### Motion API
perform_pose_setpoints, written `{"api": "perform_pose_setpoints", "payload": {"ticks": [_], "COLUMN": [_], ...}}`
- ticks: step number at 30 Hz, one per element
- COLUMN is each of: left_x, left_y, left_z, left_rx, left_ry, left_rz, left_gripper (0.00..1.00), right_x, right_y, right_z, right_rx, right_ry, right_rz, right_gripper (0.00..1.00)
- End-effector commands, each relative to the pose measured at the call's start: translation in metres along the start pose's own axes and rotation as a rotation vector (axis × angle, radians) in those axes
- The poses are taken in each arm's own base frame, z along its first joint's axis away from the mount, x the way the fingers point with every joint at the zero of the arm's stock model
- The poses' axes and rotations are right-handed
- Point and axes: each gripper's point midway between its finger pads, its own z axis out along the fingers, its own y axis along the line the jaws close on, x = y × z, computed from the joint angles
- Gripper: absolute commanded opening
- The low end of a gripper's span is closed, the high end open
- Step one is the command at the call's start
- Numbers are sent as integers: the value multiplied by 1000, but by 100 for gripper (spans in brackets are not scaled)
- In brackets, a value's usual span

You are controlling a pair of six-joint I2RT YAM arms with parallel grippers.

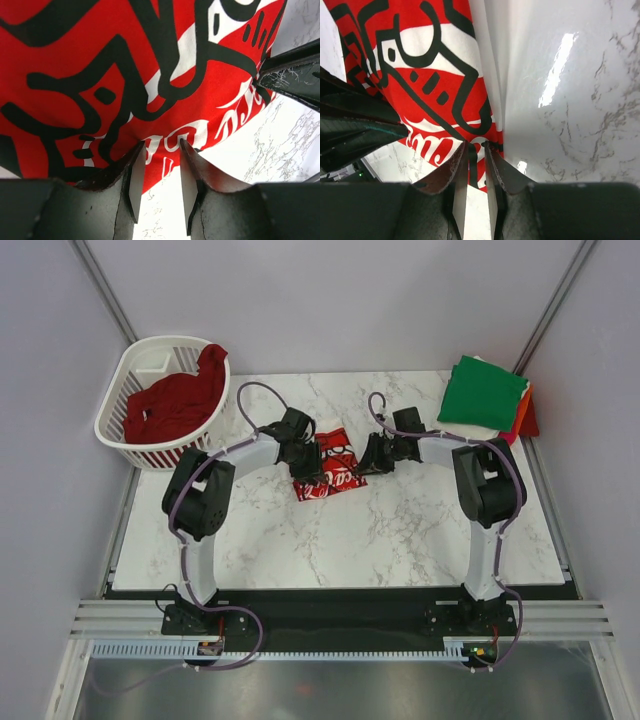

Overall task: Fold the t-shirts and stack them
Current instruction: Fold the tshirt

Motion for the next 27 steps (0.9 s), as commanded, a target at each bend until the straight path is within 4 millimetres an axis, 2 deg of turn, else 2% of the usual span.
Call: {"api": "perform_pose_setpoints", "payload": {"ticks": [1,4,5,6,8,9,10,11,12,13,15,16,17,18,19,20,21,22,23,24,25,26,27], "left_x": [38,31,28,26,10,5,-11,-14,-19,-36,-53,-67,-75,-80,-96,-101,-106,-121,-127,-133,-144,-147,-152], "left_y": [50,40,36,33,20,14,2,2,0,-10,-14,-21,-23,-23,-29,-29,-27,-29,-28,-19,-23,-20,-16], "left_z": [21,11,6,0,-20,-28,-38,-50,-58,-70,-80,-92,-94,-93,-102,-104,-98,-104,-103,-91,-93,-87,-84], "left_rx": [-167,-145,-135,-129,-102,-94,-70,-84,-89,-72,-71,-66,-62,-65,-46,-48,-53,-49,-47,-57,-39,-34,-31], "left_ry": [59,30,17,9,-48,-62,-108,-114,-123,-165,-199,-229,-237,-235,-267,-270,-267,-298,-303,-287,-308,-294,-292], "left_rz": [-64,-11,6,11,37,40,51,70,77,90,109,114,118,114,112,116,112,111,110,96,98,92,84], "left_gripper": [41,41,42,42,44,44,44,45,45,45,45,45,45,45,45,45,45,45,45,45,44,44,44], "right_x": [34,42,37,40,28,28,13,2,-11,-20,-47,-54,-58,-75,-81,-83,-100,-105,-106,-122,-128,-129,-140], "right_y": [-19,-13,-5,-4,10,11,24,37,51,59,82,89,91,108,114,111,125,127,116,123,120,107,107], "right_z": [3,-6,-14,-19,-37,-44,-54,-66,-76,-83,-96,-98,-92,-96,-93,-77,-77,-70,-49,-48,-42,-25,-25], "right_rx": [45,43,38,67,104,154,158,154,149,148,126,110,94,55,29,2,-34,-54,-60,-76,-68,-49,-50], "right_ry": [43,41,22,26,-23,-23,-60,-94,-118,-143,-210,-222,-210,-238,-237,-202,-230,-220,-181,-210,-214,-196,-219], "right_rz": [19,22,4,-2,-49,-63,-104,-130,-152,-164,-196,-200,-192,-212,-218,-191,-213,-208,-178,-194,-190,-175,-191], "right_gripper": [28,27,27,27,29,34,38,43,58,65,75,76,76,73,71,68,62,59,54,53,52,50,49]}}
